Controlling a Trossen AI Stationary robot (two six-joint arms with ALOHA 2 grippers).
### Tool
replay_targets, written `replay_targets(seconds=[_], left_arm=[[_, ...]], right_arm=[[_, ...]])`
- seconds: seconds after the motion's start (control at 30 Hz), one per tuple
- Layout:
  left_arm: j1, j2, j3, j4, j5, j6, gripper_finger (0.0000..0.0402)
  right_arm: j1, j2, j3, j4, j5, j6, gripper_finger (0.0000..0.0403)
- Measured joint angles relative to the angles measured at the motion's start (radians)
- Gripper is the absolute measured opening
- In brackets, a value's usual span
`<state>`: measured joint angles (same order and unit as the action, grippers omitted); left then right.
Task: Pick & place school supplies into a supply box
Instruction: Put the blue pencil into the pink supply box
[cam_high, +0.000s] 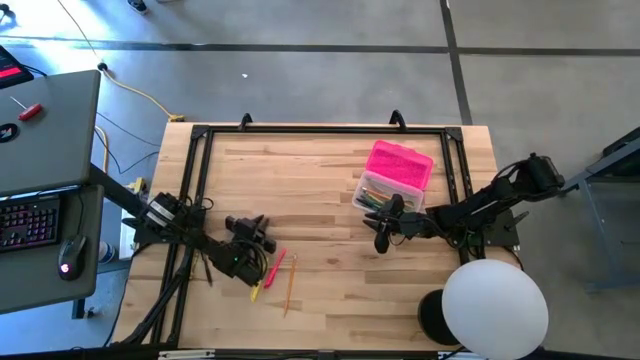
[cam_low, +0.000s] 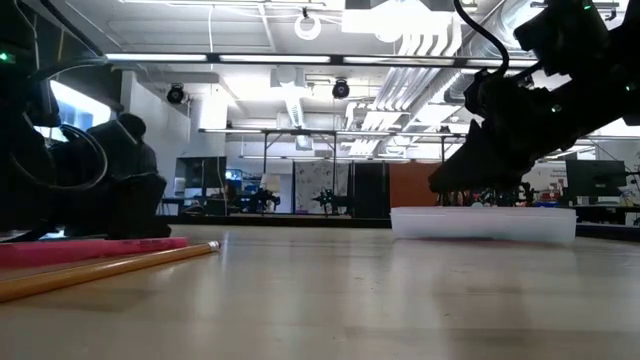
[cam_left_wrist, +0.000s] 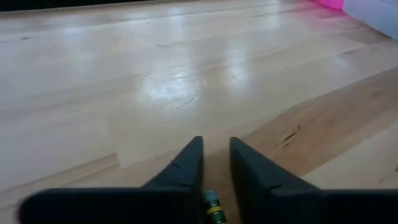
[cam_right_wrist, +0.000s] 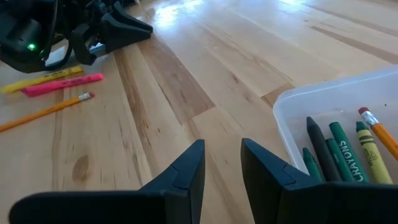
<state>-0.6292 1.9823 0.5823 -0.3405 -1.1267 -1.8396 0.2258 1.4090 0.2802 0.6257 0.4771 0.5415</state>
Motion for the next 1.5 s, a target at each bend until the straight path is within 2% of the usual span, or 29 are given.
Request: replay_targets(seconds=[0.13, 0.3, 0.4, 0.5, 0.53, 0.7, 0.77, 0.83, 0.93, 1.0, 1.17, 1.3, 1.5], left_arm=[[0.000, -0.018, 0.011, 0.012, 0.032, -0.041, 0.0027], [0.016, -0.098, 0.040, 0.016, 0.015, -0.018, 0.0026], [0.082, -0.204, 0.085, 0.043, 0.148, 0.062, 0.0026], [0.192, -0.291, 0.105, 0.053, 0.316, 0.293, 0.0026], [0.233, -0.306, 0.114, 0.103, 0.367, 0.398, 0.0026], [0.405, -0.329, 0.166, 0.509, 0.510, 0.947, 0.0026], [0.475, -0.302, 0.209, 0.685, 0.609, 1.143, 0.0026], [0.533, -0.280, 0.261, 0.756, 0.682, 1.294, 0.0026], [0.614, -0.219, 0.391, 0.734, 0.803, 1.455, 0.0026], [0.661, -0.158, 0.504, 0.697, 0.911, 1.522, 0.0026], [0.734, 0.039, 0.779, 0.637, 1.081, 1.675, 0.0026], [0.762, 0.211, 1.001, 0.629, 1.208, 1.713, 0.0026], [0.769, 0.445, 1.318, 0.598, 1.326, 1.813, 0.0026]], right_arm=[[0.003, 0.000, 0.000, 0.000, 0.025, 0.000, 0.0083], [0.021, 0.000, -0.001, 0.032, 0.021, 0.010, 0.0083], [0.062, 0.000, -0.001, 0.069, 0.026, 0.004, 0.0083], [0.124, -0.001, 0.000, 0.101, 0.022, -0.012, 0.0083], [0.150, -0.002, -0.001, 0.103, 0.016, -0.015, 0.0083], [0.302, 0.004, 0.000, 0.070, -0.041, 0.014, 0.0083], [0.366, 0.005, 0.000, 0.043, -0.004, 0.042, 0.0083], [0.414, 0.005, 0.000, 0.012, 0.070, 0.060, 0.0083], [0.462, 0.006, 0.000, -0.034, 0.211, 0.085, 0.0083], [0.471, 0.006, 0.000, -0.061, 0.230, 0.095, 0.0083], [0.469, 0.006, 0.000, -0.080, 0.193, 0.141, 0.0083], [0.469, 0.006, 0.000, -0.104, 0.152, 0.211, 0.0083], [0.471, 0.006, 0.000, -0.202, 0.043, 0.351, 0.0083]])
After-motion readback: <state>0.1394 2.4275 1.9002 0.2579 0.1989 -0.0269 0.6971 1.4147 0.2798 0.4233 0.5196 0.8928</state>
